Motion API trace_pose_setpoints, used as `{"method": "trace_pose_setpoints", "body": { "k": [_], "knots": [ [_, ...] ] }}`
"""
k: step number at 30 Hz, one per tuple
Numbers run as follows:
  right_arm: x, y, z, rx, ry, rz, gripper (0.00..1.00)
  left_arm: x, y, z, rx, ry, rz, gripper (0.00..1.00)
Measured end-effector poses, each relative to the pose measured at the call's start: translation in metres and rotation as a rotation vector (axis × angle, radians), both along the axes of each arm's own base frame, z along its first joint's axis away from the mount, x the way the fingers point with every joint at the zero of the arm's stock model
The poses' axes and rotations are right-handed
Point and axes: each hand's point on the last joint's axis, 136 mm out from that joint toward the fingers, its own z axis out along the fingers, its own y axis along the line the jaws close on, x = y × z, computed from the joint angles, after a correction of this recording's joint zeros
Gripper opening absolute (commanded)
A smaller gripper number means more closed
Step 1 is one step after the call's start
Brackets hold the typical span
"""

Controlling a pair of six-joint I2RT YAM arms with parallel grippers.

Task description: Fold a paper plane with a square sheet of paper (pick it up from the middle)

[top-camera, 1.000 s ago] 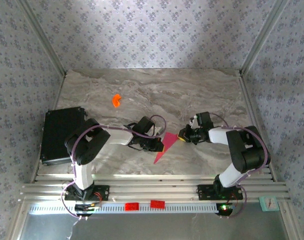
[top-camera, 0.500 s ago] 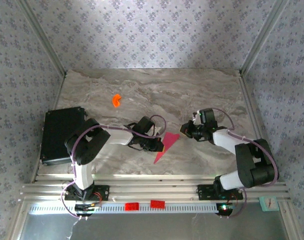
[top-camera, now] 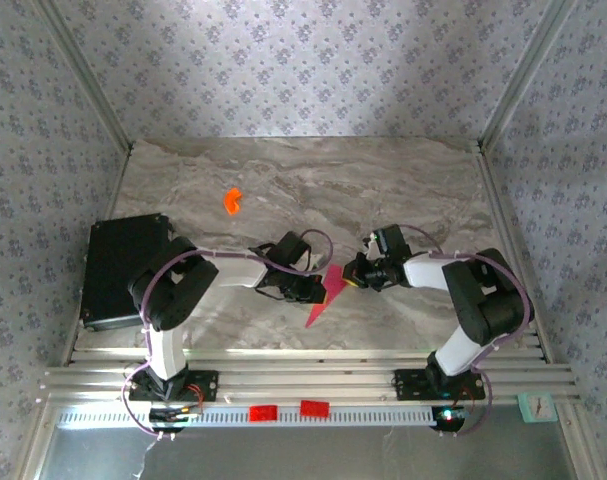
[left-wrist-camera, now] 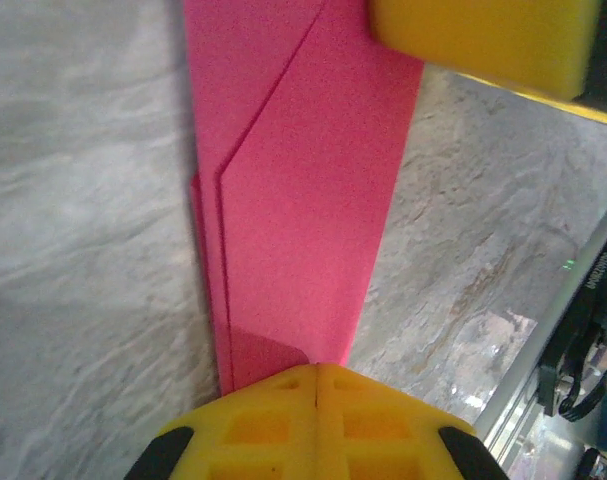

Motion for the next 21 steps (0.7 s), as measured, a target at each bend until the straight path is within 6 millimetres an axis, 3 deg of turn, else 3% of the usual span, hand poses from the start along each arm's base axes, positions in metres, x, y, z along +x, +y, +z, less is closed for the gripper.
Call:
{"method": "trace_pose_setpoints", "body": {
  "k": [6,14,21],
  "knots": [
    [0.001,0.001,0.0,0.011,0.006,-0.007,0.0,-0.001,0.01,0.008,0.079,0.014,0.003,0.0],
    [0.0,0.001,0.0,0.018,0.01,-0.014,0.0,0.019,-0.017,0.029,-0.002,-0.019,0.02,0.01],
    [0.001,0.002,0.0,0.037,0.019,-0.025,0.0,0.023,-0.036,0.015,0.002,0.004,0.005,0.02]
  ]
}}
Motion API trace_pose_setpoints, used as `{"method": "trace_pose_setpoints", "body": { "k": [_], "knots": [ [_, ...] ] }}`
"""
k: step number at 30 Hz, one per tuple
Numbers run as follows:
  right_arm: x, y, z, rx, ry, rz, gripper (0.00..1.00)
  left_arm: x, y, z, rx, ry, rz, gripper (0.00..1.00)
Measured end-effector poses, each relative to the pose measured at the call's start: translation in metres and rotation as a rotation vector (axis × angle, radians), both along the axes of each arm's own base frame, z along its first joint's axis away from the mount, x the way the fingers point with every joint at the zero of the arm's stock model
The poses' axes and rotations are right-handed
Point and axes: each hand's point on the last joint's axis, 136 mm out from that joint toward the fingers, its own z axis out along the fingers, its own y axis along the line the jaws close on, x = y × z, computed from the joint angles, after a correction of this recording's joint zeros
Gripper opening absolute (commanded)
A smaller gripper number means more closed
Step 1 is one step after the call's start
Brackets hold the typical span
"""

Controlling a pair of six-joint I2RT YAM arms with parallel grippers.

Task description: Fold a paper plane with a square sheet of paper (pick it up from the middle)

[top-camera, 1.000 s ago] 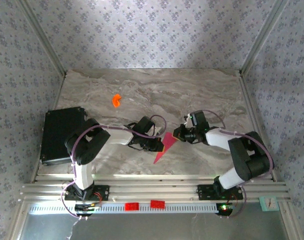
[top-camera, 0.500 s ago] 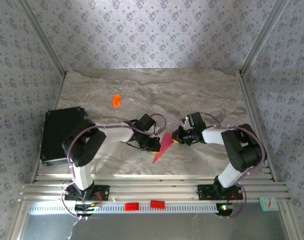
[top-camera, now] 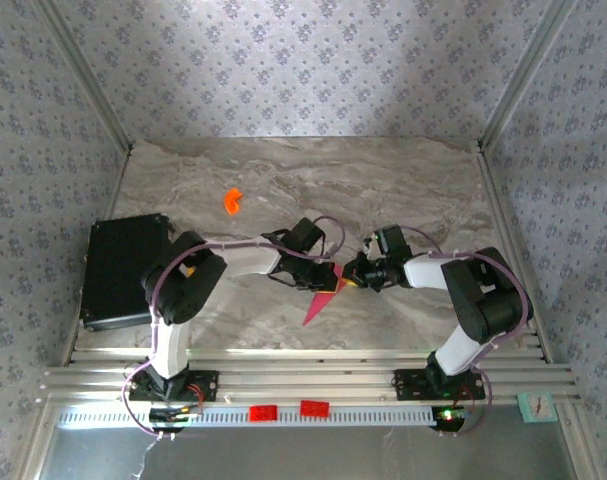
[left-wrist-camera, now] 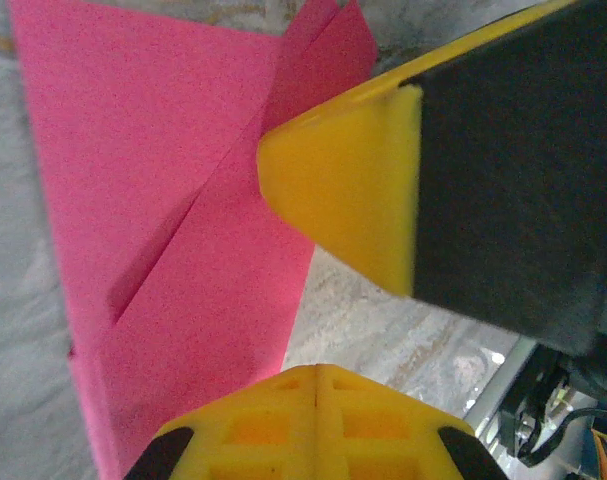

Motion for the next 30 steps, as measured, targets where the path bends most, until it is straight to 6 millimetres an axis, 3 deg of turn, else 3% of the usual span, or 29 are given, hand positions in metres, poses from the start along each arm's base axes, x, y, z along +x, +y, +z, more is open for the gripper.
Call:
{"method": "trace_pose_setpoints", "body": {
  "k": [8,18,24,30],
  "knots": [
    [0.0,0.0,0.0,0.004,0.004,-0.001,0.0,-0.012,0.011,-0.016,0.044,-0.012,-0.012,0.02],
    [0.0,0.001,0.0,-0.001,0.014,0.005,0.0,-0.046,0.062,-0.017,0.091,-0.034,-0.008,0.03],
    [-0.001,0.001,0.0,-0.003,0.017,0.008,0.0,-0.057,0.078,-0.014,0.124,-0.029,-0.007,0.02],
    [-0.001,0.001,0.0,-0.004,0.017,0.007,0.0,-0.054,0.075,0.0,0.107,-0.039,-0.004,0.02]
  ]
}}
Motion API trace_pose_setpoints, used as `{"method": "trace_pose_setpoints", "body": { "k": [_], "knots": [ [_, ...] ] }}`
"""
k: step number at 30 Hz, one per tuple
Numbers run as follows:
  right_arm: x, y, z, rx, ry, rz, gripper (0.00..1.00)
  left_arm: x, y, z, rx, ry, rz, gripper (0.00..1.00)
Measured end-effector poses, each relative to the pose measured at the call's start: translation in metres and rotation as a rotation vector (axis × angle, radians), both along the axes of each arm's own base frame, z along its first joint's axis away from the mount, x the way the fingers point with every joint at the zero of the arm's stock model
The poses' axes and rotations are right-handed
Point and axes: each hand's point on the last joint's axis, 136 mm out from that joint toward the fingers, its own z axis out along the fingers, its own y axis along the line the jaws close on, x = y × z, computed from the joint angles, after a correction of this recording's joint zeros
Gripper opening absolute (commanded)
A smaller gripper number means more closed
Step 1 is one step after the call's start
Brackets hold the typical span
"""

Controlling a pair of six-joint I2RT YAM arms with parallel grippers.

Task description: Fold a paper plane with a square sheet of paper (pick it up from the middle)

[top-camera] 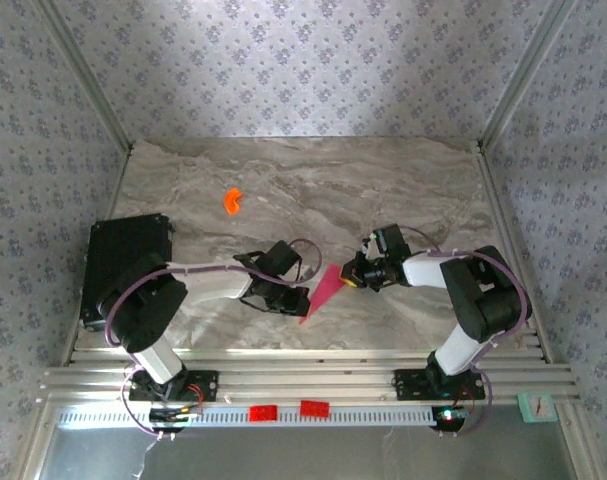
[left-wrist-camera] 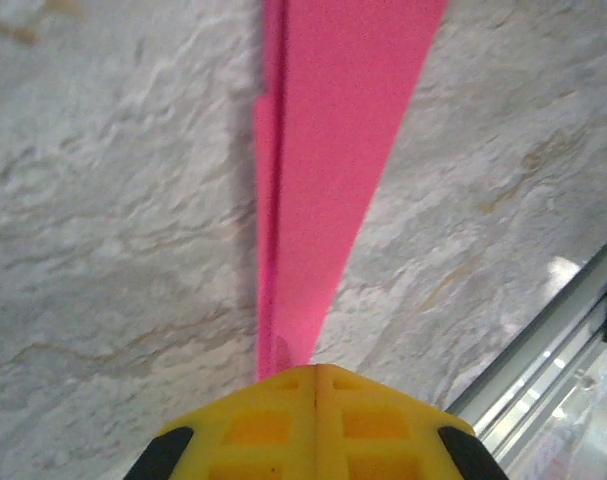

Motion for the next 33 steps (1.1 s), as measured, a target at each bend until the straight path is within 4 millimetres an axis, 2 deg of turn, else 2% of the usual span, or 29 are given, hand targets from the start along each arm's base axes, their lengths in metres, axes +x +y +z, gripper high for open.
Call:
{"method": "trace_pose_setpoints", "body": {
  "k": [4,7,11,15,21,25,28,33],
  "knots": [
    [0.0,0.0,0.0,0.0,0.0,0.001,0.0,0.013,-0.018,0.013,-0.054,-0.019,-0.003,0.03],
    [0.0,0.0,0.0,-0.001,0.001,0.001,0.0,0.014,-0.023,0.004,-0.051,0.007,-0.011,0.02],
    [-0.001,0.0,0.0,-0.002,0.004,0.001,0.0,0.001,-0.009,-0.017,-0.011,0.057,-0.008,0.01],
    [-0.001,0.0,0.0,-0.003,0.001,0.005,0.0,-0.006,0.001,-0.017,-0.021,0.046,-0.003,0.01],
    [-0.001,0.001,0.0,-0.005,-0.007,0.015,0.0,-0.024,0.028,-0.018,0.021,0.051,0.02,0.0],
    [0.0,0.001,0.001,-0.006,-0.013,0.021,0.0,-0.026,0.039,-0.012,0.057,0.04,0.034,0.0],
    [0.0,0.001,0.001,-0.007,-0.013,0.024,0.0,-0.016,0.035,0.003,0.033,0.0,0.049,0.0],
    [-0.001,0.001,0.001,-0.013,-0.017,0.032,0.0,0.023,0.004,0.036,-0.06,-0.069,0.066,0.0]
  ]
}}
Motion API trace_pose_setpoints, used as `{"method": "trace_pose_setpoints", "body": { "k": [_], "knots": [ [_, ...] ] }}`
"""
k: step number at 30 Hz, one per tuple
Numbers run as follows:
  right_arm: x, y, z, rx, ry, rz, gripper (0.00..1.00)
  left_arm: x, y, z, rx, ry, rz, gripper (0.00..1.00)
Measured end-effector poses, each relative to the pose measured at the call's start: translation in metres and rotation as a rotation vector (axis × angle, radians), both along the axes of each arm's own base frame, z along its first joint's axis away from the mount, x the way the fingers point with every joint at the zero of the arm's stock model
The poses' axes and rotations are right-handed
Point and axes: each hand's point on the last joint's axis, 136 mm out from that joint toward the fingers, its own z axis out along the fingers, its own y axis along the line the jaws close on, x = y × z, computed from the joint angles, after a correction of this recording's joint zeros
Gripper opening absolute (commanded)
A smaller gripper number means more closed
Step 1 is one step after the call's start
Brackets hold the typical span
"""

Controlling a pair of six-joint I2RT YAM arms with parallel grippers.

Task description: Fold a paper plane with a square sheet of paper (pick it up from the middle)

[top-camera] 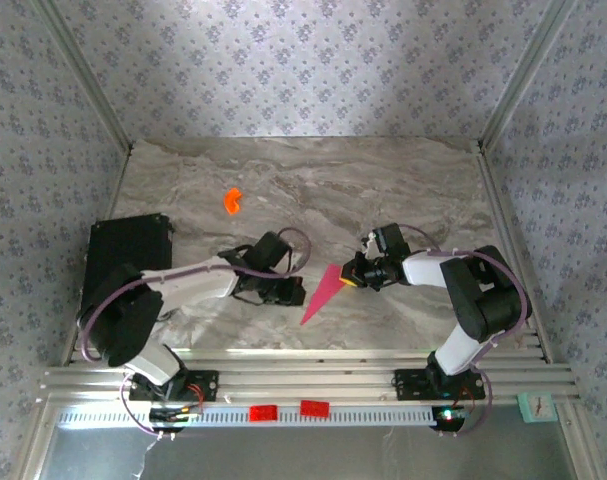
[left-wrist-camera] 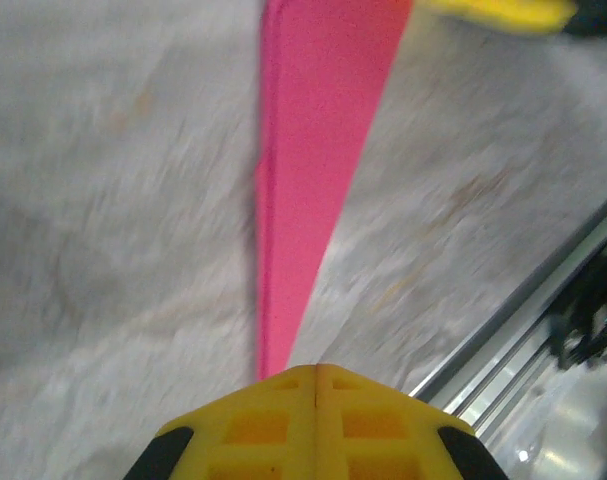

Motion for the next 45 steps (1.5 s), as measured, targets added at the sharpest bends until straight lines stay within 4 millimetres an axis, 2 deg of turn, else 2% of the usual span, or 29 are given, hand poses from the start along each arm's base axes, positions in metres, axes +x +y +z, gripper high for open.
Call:
{"method": "trace_pose_setpoints", "body": {
  "k": [3,6,12,16,23,31,35,38,43,45],
  "knots": [
    [0.0,0.0,0.0,-0.001,-0.003,0.002,0.0,0.023,-0.024,0.009,-0.051,-0.033,-0.008,0.0],
    [0.0,0.0,0.0,-0.001,-0.003,0.002,0.0,0.03,-0.037,0.0,-0.064,-0.019,-0.023,0.0],
    [0.001,0.0,0.001,0.001,-0.005,0.0,0.0,0.025,-0.04,-0.036,-0.023,0.061,-0.048,0.0],
    [0.003,-0.004,0.004,0.014,0.004,-0.026,0.0,0.022,-0.039,-0.049,-0.006,0.091,-0.052,0.0],
    [0.021,-0.025,0.029,0.05,-0.045,-0.112,0.0,0.022,-0.041,-0.05,-0.027,0.106,-0.032,0.0],
    [0.016,-0.027,0.014,0.028,-0.017,-0.088,0.0,0.022,-0.042,-0.051,-0.036,0.131,0.002,0.0],
    [0.016,-0.037,0.0,0.023,0.019,-0.1,0.0,0.022,-0.043,-0.051,-0.039,0.14,0.015,0.0],
    [0.019,-0.041,0.001,0.035,0.022,-0.095,0.0,0.022,-0.046,-0.05,-0.046,0.135,0.021,0.0],
    [0.031,-0.045,0.013,0.039,-0.006,-0.1,0.08,0.024,-0.049,-0.049,-0.075,0.15,0.063,0.0],
    [0.034,-0.045,0.023,0.045,-0.027,-0.097,0.15,0.025,-0.05,-0.047,-0.075,0.145,0.09,0.03]
  ]
}}
